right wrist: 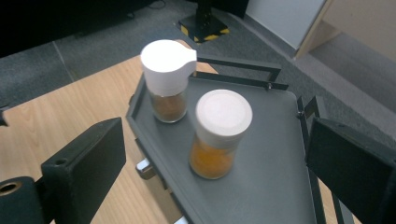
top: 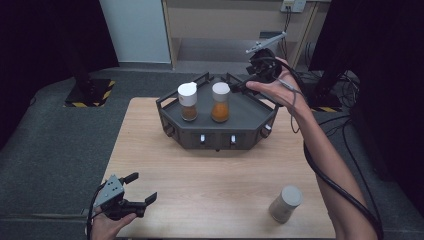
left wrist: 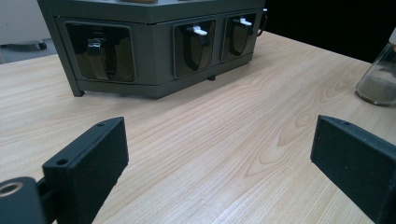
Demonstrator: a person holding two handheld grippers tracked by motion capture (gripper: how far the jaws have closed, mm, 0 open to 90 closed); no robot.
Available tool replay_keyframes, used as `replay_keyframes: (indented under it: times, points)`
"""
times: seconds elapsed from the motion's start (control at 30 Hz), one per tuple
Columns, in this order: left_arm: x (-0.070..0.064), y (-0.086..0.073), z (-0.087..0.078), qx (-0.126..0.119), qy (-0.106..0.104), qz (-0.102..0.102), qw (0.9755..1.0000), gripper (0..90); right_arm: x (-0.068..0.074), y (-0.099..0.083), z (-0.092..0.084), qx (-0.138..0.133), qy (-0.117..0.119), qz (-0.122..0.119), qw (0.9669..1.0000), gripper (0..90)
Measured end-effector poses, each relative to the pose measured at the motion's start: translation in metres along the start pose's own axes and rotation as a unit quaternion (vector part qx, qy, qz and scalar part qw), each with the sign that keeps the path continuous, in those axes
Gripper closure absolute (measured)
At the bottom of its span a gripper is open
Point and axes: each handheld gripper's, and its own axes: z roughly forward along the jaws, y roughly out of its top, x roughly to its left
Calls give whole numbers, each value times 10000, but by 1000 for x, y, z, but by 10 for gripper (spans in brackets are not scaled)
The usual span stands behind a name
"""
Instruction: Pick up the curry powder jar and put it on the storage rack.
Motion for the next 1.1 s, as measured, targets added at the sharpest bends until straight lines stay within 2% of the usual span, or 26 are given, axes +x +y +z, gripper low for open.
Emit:
replay_keyframes:
  times: [0.2,0.37,0.57,0.97,1.1]
  points:
    - [0,0,0,11,10,-5,10000,35,17,-25,-32,-263,18,-243,9994,57]
    - [-1,1,1,21,13,4,10000,35,24,-53,-56,-623,146,-237,9977,57]
    - [-1,0,1,26,30,-2,10000,35,32,-84,-77,-973,265,-206,9947,46]
    - [-1,1,1,42,39,6,10000,35,52,-121,-106,-1246,239,-320,9914,46]
    - [-1,1,1,40,38,5,10000,34,58,-133,-115,-1297,136,-323,9909,47]
